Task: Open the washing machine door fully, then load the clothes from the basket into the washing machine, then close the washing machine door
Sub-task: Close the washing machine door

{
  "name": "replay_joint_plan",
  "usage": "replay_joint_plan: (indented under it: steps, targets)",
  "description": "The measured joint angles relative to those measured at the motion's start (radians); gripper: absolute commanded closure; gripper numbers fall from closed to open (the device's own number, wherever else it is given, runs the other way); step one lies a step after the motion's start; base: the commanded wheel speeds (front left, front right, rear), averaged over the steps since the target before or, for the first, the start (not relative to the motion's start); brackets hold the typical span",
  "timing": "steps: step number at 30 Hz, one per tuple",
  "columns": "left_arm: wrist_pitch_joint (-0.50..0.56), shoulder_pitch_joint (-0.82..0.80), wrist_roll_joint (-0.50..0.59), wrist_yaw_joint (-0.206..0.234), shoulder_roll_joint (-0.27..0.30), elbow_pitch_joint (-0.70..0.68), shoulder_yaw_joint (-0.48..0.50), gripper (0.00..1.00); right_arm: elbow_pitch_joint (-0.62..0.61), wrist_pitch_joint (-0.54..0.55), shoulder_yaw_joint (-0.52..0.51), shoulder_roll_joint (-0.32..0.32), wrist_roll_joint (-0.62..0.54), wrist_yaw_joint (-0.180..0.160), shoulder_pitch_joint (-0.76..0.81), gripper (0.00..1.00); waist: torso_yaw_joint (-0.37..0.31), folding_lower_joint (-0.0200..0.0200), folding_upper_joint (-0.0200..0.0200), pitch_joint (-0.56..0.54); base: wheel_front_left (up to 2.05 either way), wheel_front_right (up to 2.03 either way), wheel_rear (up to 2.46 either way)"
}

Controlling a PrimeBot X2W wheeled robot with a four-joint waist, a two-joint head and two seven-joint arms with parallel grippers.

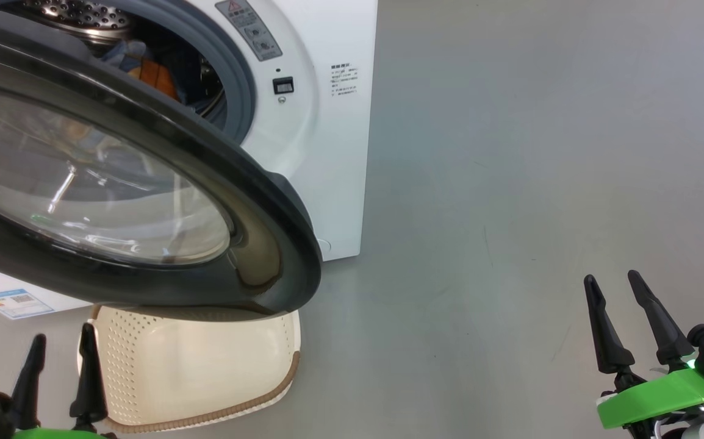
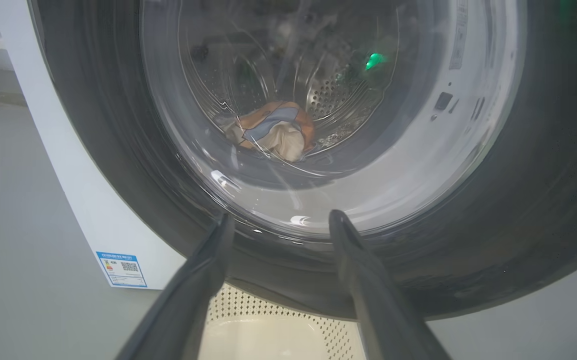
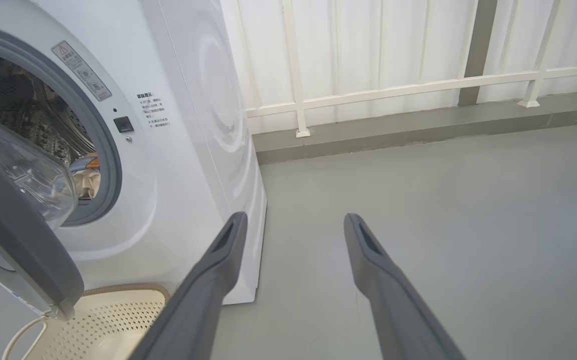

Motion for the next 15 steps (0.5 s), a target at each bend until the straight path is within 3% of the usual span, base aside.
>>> replay_joint_plan:
  steps: [15]
  targets:
    - [0.0, 0.017, 0.101, -0.001, -0.056, -0.043, 0.058, 0.0, 0.0, 0.0, -0.003, 0.003, 0.0, 0.0, 0.0, 0.0, 0.01, 0.0, 0.0, 0.017, 0.0, 0.0, 0.0]
